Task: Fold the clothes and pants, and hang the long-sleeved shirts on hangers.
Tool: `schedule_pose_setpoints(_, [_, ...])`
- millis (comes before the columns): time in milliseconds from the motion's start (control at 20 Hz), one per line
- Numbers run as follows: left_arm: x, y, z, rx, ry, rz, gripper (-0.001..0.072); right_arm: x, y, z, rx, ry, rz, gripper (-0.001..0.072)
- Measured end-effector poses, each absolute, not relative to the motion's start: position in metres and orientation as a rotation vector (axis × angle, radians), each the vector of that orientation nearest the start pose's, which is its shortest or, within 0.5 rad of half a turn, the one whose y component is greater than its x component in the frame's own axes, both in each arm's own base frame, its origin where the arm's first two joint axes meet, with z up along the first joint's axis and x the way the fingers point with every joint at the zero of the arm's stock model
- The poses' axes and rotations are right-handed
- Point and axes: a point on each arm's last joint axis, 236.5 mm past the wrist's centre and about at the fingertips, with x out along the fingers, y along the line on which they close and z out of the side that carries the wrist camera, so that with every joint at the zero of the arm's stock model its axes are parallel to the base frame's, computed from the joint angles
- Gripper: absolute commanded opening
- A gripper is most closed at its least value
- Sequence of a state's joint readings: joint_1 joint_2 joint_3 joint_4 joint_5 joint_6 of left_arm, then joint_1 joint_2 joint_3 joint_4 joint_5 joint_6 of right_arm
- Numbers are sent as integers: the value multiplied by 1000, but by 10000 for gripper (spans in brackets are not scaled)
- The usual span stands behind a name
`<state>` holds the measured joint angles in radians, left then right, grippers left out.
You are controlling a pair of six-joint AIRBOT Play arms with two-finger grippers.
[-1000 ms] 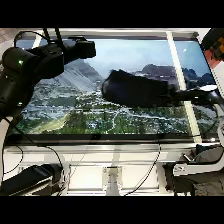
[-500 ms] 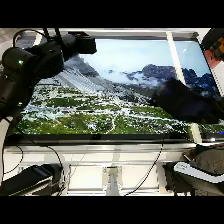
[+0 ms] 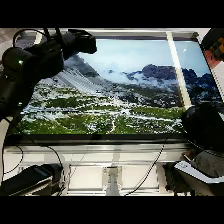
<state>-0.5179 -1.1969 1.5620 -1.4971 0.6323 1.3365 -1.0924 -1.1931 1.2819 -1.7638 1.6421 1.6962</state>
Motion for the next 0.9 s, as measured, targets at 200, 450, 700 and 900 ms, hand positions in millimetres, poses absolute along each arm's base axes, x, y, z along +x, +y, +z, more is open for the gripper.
schedule_pose_setpoints(200, [442, -240, 312, -92, 296, -448, 10, 90, -286, 83, 827, 1396, -1159, 642])
schedule_pose_setpoints(450, [443, -233, 314, -49, 281, -426, 9, 186, -284, 151, 888, 1034, -903, 34])
schedule_pose_setpoints(700, [431, -196, 319, 83, 299, -329, 9, 330, -160, 226, 825, 852, -230, 33])
schedule_pose_setpoints(900, [412, -165, 316, 143, 364, -253, 10, 374, -36, 244, 697, 910, 152, 33])
